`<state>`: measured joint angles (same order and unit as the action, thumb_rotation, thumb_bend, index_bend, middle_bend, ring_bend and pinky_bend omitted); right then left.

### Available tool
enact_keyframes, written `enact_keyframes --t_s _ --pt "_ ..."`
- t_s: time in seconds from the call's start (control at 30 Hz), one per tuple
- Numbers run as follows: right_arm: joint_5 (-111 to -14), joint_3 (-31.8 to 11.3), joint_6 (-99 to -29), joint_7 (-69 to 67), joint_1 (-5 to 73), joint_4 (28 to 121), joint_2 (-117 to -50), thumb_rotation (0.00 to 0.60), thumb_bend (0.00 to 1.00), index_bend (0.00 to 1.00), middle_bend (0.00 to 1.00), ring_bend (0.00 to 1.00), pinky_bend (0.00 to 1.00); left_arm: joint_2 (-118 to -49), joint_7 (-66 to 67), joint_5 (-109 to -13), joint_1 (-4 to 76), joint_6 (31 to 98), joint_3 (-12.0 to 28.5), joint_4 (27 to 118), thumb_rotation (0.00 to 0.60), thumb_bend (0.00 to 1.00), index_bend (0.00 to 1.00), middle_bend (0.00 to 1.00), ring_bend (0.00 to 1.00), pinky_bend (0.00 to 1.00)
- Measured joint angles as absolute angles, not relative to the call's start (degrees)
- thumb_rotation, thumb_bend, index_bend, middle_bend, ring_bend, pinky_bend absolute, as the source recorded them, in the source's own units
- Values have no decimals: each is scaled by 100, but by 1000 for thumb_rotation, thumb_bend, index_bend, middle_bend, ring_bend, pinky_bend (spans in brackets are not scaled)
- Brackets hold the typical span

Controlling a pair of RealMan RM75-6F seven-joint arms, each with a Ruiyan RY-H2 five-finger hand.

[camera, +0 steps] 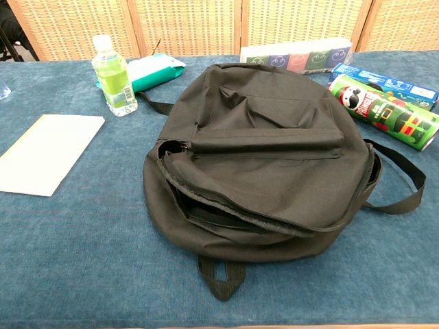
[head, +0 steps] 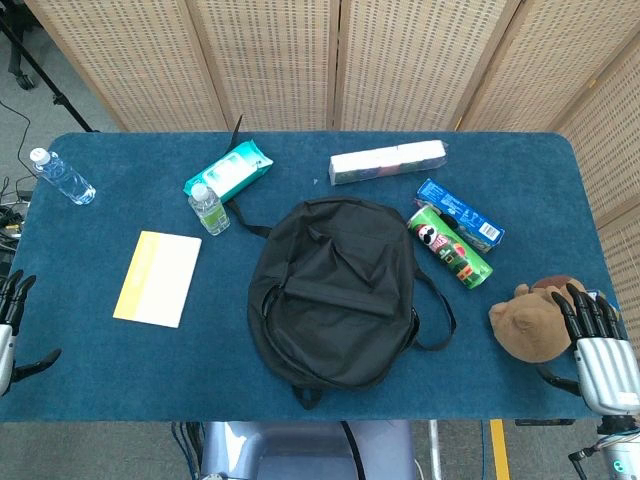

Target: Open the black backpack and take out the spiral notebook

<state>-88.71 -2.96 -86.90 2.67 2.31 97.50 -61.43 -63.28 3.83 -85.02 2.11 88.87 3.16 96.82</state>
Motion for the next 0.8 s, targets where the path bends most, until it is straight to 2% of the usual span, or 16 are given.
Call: enact_keyframes --t_s 0.27,0.47,0.6,0.8 --pt "-9797 -31 -8556 -144 456 9611 -6162 600 0 128 0 0 0 -6294 268 -8389 184 8902 360 9667 600 50 0 0 0 63" --pt "-10824 203 -8356 -1000 967 9524 -6074 600 0 164 0 0 0 -6293 299 -8337 233 8812 390 9673 600 49 0 0 0 63" --pt "-11384 328 -7974 -1353 1525 9666 -6013 600 0 165 0 0 0 -6294 291 -8258 244 8766 408 9665 600 49 0 0 0 63" --pt "-11577 376 -7348 -1194 1933 10152 -6076 600 0 165 0 0 0 -6262 190 -8209 246 8752 441 9663 600 49 0 0 0 63"
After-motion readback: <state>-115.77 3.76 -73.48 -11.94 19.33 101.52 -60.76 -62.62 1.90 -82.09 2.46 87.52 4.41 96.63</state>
